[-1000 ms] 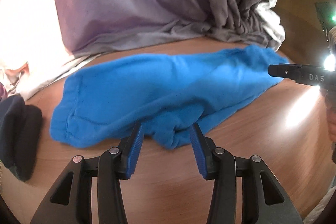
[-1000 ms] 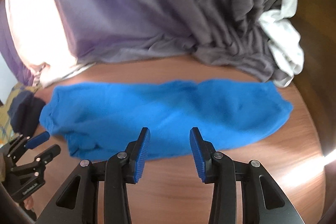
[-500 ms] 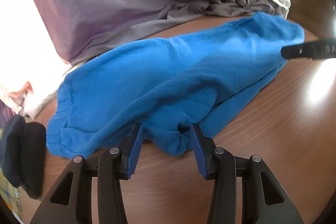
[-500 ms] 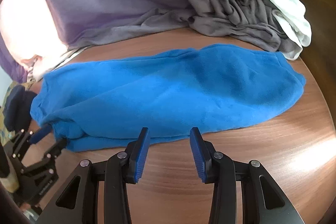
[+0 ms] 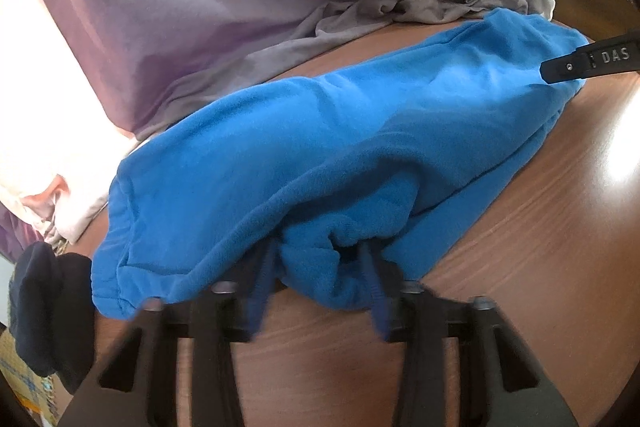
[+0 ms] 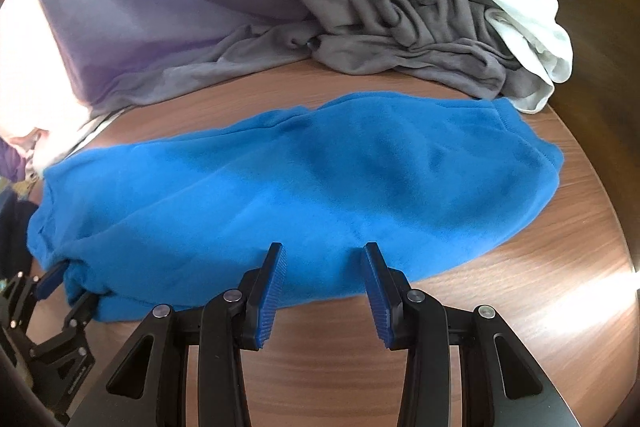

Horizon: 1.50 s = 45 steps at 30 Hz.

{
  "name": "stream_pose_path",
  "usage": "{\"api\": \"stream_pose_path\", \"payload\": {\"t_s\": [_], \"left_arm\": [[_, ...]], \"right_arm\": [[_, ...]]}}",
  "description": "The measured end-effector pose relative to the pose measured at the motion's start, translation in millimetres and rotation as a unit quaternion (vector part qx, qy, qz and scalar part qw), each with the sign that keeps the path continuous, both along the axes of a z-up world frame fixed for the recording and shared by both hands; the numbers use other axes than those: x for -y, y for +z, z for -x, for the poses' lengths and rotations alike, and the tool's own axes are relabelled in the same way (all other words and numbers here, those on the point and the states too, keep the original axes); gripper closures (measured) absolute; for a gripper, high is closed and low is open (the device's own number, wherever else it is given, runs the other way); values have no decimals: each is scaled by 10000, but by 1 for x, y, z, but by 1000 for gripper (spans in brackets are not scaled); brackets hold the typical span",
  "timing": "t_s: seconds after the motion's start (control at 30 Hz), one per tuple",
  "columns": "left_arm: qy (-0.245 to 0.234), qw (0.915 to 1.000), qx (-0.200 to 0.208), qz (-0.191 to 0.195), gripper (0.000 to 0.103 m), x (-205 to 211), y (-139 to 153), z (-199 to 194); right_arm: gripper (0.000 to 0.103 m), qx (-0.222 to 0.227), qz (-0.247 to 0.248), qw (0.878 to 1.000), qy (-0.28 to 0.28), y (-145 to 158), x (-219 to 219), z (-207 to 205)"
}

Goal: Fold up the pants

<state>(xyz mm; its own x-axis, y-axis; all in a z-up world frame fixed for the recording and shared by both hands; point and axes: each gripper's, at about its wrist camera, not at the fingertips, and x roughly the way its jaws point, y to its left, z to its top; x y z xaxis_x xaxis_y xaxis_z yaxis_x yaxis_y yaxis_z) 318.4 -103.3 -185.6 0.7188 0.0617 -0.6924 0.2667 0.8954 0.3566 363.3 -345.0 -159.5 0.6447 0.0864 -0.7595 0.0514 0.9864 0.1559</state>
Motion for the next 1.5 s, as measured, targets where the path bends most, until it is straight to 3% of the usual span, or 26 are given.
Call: {"api": "stream_pose_path", "payload": {"t_s": [0.03,0.2,0.37,0.6,0.77,0.93,1.0,1.1,1.23,1.3,1.5], "left_arm": [[74,10000,-19,-53,85,-2,0,-1],[306,9978,20,588,88,-24,23,12],[517,9966,128,623,89,-29,35,34],[1120,9886,-531,849,89,-51,16,49],[1494,9830,-812,699,89,-70,6,64],[1750,9754,-1074,800,88,-82,-1,73],[1707,9763,-1035,839,87,-82,4,78],[1506,9821,-827,769,76,-77,22,91],[1190,9889,-495,743,73,-64,45,98],[1011,9902,-369,890,73,-55,52,89],[203,9896,-54,1423,73,-11,67,41]], "right_arm": [[63,12,54,10000,-28,-1,2,-1],[63,58,291,9994,-196,-8,10,-4],[63,67,502,9981,-340,-11,16,-5],[63,-137,718,9971,-228,-14,5,-4],[63,-307,688,9972,-43,-10,-10,15],[63,-332,897,9953,129,-6,-28,34],[63,-363,862,9955,176,-6,-31,37],[63,-378,691,9967,207,-3,-31,42],[60,-30,621,9980,92,17,-24,54],[50,154,630,9979,-8,26,-17,57],[50,495,707,9950,-495,47,31,49]]}}
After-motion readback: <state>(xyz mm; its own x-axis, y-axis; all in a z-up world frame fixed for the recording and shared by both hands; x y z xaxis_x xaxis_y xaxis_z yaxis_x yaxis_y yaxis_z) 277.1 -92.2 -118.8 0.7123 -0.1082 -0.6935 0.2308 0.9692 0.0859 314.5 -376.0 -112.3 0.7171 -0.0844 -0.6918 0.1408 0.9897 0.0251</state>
